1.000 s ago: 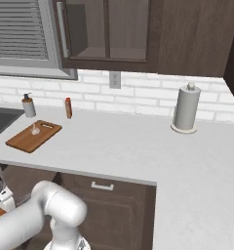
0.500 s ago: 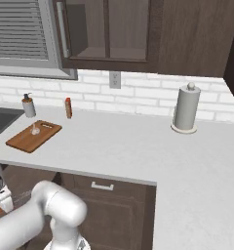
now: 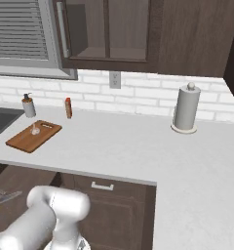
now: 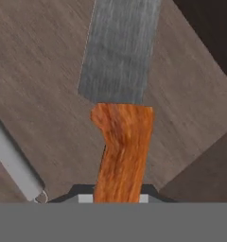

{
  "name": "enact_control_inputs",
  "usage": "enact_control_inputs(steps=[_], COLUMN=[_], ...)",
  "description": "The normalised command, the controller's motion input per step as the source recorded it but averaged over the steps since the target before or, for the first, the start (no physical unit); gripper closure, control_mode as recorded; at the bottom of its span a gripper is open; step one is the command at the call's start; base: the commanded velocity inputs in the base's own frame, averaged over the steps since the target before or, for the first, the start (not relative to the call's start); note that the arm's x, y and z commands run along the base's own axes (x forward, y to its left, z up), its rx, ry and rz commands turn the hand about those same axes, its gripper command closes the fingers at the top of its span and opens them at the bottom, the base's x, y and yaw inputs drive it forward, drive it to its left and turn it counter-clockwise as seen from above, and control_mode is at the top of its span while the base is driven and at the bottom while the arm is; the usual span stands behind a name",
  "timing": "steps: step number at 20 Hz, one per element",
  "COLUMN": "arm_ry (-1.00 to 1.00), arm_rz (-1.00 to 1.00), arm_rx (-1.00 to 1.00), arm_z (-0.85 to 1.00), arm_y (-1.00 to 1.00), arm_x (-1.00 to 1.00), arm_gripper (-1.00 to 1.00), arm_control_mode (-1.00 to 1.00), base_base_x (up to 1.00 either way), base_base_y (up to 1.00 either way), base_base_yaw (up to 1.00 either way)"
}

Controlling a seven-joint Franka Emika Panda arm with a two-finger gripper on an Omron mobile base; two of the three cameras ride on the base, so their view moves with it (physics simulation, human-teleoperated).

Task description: Place the appropriate cutting tool for cutting the garlic skin on the cutting board.

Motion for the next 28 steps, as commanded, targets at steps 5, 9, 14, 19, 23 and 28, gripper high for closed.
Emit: enact_control_inputs(steps=[5,9,14,19,23,28], arm_ry=[-0.23,-0.2,-0.1,-0.02,0.01,0.0], arm_rz=[-0.19,-0.16,-0.15,-0.15,-0.15,-0.1], arm_rx=[0.0,0.0,0.0,0.0,0.0,0.0], arm_z=[1.0,1.0,1.0,0.95,0.42,0.17], arm_y=[-0.1,-0.38,-0.42,-0.34,-0.25,-0.14], arm_x=[-0.56,-0.13,0.04,0.41,0.86,0.78], arm_gripper=[1.0,1.0,1.0,1.0,1.0,1.0], arm_control_mode=[-1.0,-1.0,-1.0,-1.0,-1.0,-1.0], base_base_x=[0.0,0.0,0.0,0.0,0.0,0.0], base_base_y=[0.0,0.0,0.0,0.0,0.0,0.0], base_base_yaw=[0.0,0.0,0.0,0.0,0.0,0.0])
